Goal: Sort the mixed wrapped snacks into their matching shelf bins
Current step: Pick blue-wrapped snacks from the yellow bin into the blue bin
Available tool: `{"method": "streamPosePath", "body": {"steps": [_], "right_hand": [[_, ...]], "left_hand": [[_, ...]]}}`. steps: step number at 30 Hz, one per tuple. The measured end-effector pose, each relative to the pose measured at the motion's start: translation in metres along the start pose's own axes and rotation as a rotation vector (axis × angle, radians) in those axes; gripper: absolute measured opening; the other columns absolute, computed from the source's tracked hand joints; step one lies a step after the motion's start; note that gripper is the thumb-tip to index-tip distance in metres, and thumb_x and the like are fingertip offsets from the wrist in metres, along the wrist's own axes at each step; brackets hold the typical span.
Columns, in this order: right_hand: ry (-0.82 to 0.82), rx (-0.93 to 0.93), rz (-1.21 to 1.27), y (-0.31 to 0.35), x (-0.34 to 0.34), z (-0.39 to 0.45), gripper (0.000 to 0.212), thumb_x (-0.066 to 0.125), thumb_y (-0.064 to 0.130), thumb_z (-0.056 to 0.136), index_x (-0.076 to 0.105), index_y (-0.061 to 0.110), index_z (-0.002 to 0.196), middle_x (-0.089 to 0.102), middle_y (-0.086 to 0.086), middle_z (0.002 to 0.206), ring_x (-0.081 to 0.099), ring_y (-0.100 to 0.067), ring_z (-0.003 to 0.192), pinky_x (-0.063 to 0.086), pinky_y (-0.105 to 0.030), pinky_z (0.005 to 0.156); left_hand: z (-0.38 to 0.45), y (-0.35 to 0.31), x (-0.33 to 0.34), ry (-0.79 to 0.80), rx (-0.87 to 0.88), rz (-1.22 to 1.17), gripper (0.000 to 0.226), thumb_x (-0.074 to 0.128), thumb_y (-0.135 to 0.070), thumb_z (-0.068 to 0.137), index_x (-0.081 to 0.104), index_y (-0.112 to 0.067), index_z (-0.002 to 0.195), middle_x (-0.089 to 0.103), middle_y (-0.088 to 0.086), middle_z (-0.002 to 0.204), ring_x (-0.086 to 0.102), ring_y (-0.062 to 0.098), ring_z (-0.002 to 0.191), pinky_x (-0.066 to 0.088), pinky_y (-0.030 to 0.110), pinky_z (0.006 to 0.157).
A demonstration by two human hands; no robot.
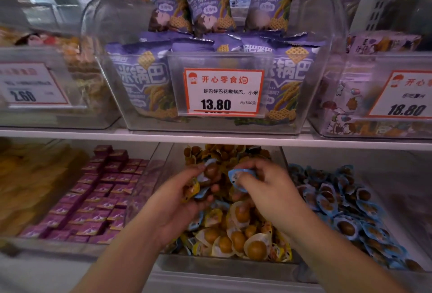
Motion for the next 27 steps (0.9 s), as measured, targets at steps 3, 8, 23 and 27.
{"method": "streamPosePath", "body": {"steps": [3, 8, 23, 27], "right_hand": [[0.120, 0.368, 0.474, -0.016, 0.028, -0.012, 0.022, 0.057, 0.025, 0.097, 0.072, 0.011, 0.102, 0.075, -0.015, 0.091, 0.072, -0.024, 0.067, 0.055, -0.035, 0.052], [0.348, 0.434, 0.784, -0.010, 0.045, -0.017, 0.047, 0.048, 0.051, 0.095, 0.077, 0.015, 0.106, 0.073, -0.015, 0.111, 0.073, -0.027, 0.094, 0.059, -0.042, 0.071], [0.174, 0.473, 0.924, -0.013, 0.054, -0.028, 0.025, 0.062, 0.026, 0.093, 0.078, 0.008, 0.099, 0.075, -0.017, 0.100, 0.073, -0.025, 0.082, 0.060, -0.036, 0.066], [0.175, 0.443, 0.951, -0.010, 0.055, -0.028, 0.022, 0.064, 0.018, 0.092, 0.075, 0.010, 0.109, 0.075, -0.013, 0.108, 0.074, -0.024, 0.094, 0.061, -0.035, 0.068]], "left_hand": [[-0.004, 0.002, 0.002, -0.013, 0.061, 0.025, 0.036, 0.064, -0.020, 0.082, 0.069, 0.000, 0.112, 0.070, 0.021, 0.113, 0.066, 0.028, 0.089, 0.047, 0.039, 0.083], [-0.017, -0.010, 0.015, 0.001, 0.428, 0.565, 0.034, 0.074, -0.012, 0.073, 0.072, -0.020, 0.106, 0.075, 0.001, 0.104, 0.072, 0.020, 0.099, 0.059, 0.037, 0.085], [-0.012, 0.006, 0.022, -0.070, 0.307, -0.112, 0.036, 0.062, -0.014, 0.083, 0.063, -0.005, 0.118, 0.073, 0.015, 0.112, 0.070, 0.025, 0.108, 0.059, 0.037, 0.083], [-0.012, 0.009, 0.026, -0.100, 0.372, 0.063, 0.034, 0.063, -0.026, 0.081, 0.068, -0.013, 0.113, 0.072, 0.014, 0.113, 0.070, 0.028, 0.107, 0.055, 0.043, 0.091]]}}
Point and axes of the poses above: each hand's wrist, its own z-axis towards the middle knuckle, its own x-axis out of the palm, y = z × x, the point moved 6 cm from there along z, towards the middle knuckle
